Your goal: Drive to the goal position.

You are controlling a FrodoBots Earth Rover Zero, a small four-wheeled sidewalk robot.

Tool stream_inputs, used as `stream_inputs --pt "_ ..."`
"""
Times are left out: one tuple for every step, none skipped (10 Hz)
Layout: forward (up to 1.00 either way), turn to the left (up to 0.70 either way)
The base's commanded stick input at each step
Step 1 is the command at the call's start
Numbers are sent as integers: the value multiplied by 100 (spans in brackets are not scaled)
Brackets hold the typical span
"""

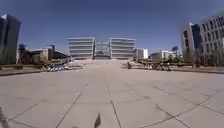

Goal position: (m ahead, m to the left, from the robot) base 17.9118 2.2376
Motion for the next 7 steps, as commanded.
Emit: stream_inputs --pt "70 -1" --pt "70 0" --pt "70 -1" --pt "70 0" --pt "70 3" --pt "70 3" --pt "70 0"
